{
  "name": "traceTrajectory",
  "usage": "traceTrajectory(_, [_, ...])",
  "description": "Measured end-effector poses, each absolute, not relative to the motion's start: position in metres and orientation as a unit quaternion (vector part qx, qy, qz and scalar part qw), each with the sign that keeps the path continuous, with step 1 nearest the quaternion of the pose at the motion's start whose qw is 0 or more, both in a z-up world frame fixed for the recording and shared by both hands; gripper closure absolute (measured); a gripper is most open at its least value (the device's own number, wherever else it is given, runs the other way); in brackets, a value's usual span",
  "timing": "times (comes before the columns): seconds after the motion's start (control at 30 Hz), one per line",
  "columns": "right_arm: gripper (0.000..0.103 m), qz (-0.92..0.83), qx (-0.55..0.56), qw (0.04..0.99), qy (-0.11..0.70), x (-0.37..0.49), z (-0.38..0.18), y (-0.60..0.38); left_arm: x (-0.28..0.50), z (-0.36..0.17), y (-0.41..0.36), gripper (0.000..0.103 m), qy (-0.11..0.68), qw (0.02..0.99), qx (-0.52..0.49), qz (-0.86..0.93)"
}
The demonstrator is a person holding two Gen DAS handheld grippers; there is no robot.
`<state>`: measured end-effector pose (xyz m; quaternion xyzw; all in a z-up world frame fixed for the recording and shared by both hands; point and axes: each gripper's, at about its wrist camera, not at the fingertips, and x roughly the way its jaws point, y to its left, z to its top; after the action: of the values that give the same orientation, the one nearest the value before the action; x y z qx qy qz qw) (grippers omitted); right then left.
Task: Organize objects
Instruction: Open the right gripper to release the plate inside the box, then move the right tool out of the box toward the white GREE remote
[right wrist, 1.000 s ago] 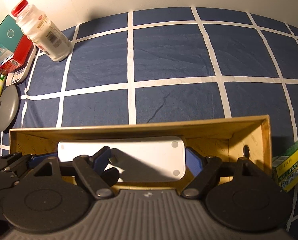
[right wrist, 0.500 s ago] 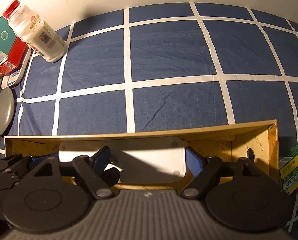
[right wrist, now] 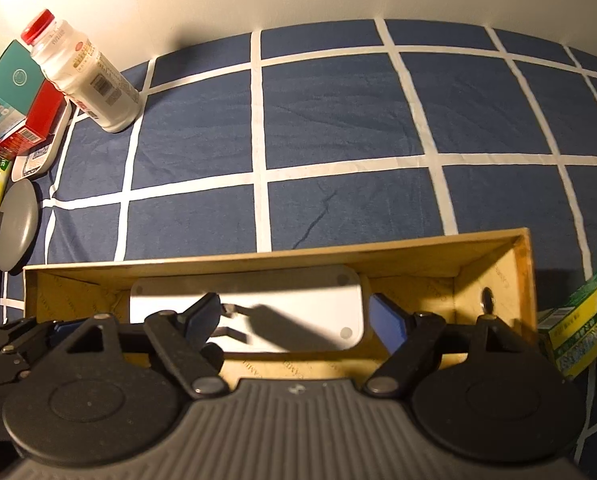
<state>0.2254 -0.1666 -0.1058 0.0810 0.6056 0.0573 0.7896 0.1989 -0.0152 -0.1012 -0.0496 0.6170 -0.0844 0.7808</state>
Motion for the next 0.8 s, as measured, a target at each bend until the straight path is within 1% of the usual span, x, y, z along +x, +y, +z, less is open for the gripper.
traceTrajectory(0.23, [0.020,0.055,0.084,0.799,0.593,0.209,-0.088,-0.179,0.179,-0.087,-0.022,0.008,0.610,0.786,-0.046,-0.087])
traceTrajectory(0.4, [0.014,0.048,0.089,0.808,0.581,0.189,-0.074,-0.190,0.160,-0.074,-0.030,0.006,0.603,0.791,-0.041,-0.092])
traceTrajectory(0.73, [0.008,0.026,0.107,0.822,0.558,0.134,-0.043,-0.219,0.114,-0.045,-0.057,0.000,0.583,0.804,-0.024,-0.117])
traceTrajectory(0.8, [0.005,0.018,0.112,0.825,0.554,0.121,-0.038,-0.227,0.104,-0.040,-0.064,0.000,0.580,0.805,-0.017,-0.125])
